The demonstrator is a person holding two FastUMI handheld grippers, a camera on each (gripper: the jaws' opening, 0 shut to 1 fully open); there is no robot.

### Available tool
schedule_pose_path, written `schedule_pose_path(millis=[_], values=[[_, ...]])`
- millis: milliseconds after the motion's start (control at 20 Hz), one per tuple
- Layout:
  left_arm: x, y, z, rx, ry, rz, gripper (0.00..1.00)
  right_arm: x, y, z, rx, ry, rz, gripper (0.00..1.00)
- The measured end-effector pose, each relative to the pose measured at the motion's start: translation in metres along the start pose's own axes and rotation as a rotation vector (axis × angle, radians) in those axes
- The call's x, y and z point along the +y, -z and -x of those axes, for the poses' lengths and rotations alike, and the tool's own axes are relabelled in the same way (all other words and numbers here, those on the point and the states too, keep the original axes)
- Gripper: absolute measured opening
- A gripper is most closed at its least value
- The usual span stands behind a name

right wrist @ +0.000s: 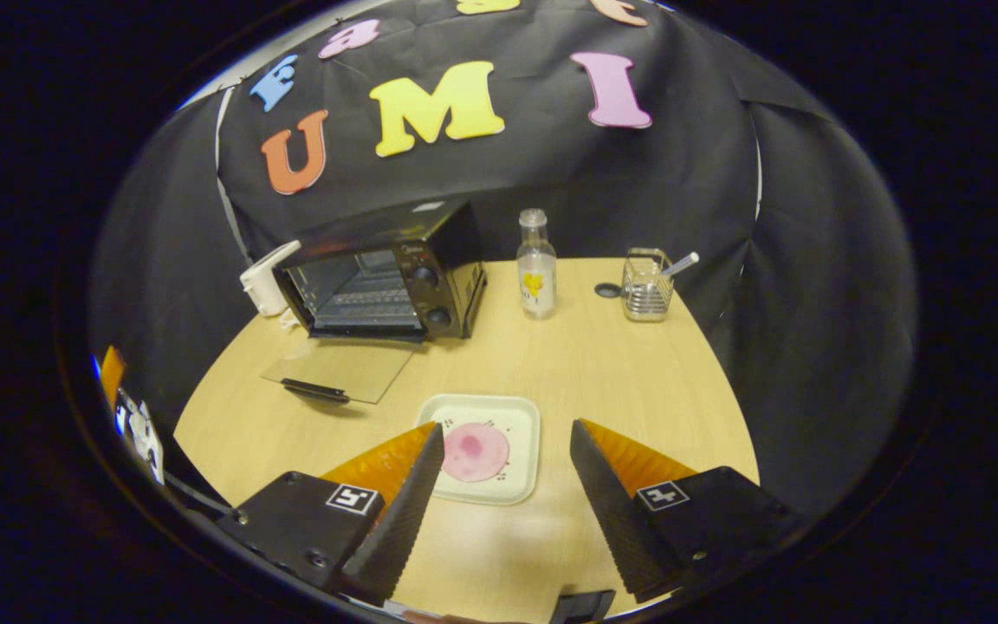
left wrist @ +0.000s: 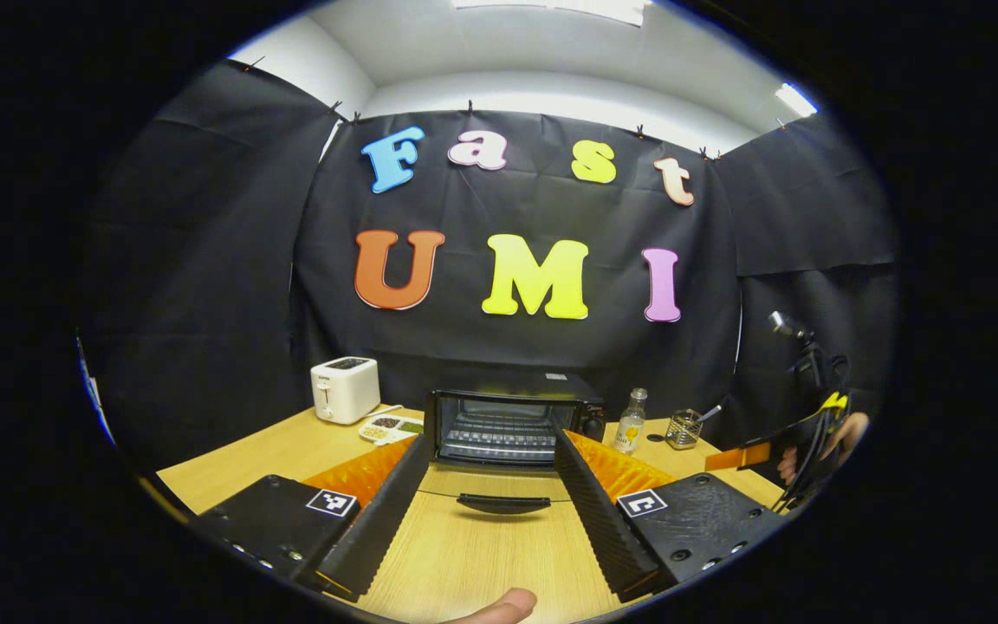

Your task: Open the electric oven with the left hand, put the food in, and close the electric oven.

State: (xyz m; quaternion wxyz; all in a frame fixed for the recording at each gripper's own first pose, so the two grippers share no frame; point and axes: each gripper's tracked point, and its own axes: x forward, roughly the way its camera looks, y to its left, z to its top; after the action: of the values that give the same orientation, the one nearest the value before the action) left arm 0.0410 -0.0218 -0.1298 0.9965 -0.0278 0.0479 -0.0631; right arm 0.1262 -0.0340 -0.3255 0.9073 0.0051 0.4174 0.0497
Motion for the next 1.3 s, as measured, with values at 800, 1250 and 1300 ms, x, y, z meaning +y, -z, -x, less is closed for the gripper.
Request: schedule_pose_path(millis=[800, 1250, 1300], values=[[-0.020, -0.052, 0.044, -0.125, 0.015, -0.096, 0.94, -0.017, 0.064, -0.121, 0.308, -0.197, -0.207, 0.04], [-0.022, -0.053, 0.055, -0.123, -0.011, -0.086, 0.94, -0.016, 0.058, -0.124, 0.348, -0.421, -0.429, 0.05], [-0.022, -0.054, 0.058, -0.121, -0.011, -0.087, 0.94, -0.016, 0.058, -0.123, 0.347, -0.422, -0.436, 0.05]])
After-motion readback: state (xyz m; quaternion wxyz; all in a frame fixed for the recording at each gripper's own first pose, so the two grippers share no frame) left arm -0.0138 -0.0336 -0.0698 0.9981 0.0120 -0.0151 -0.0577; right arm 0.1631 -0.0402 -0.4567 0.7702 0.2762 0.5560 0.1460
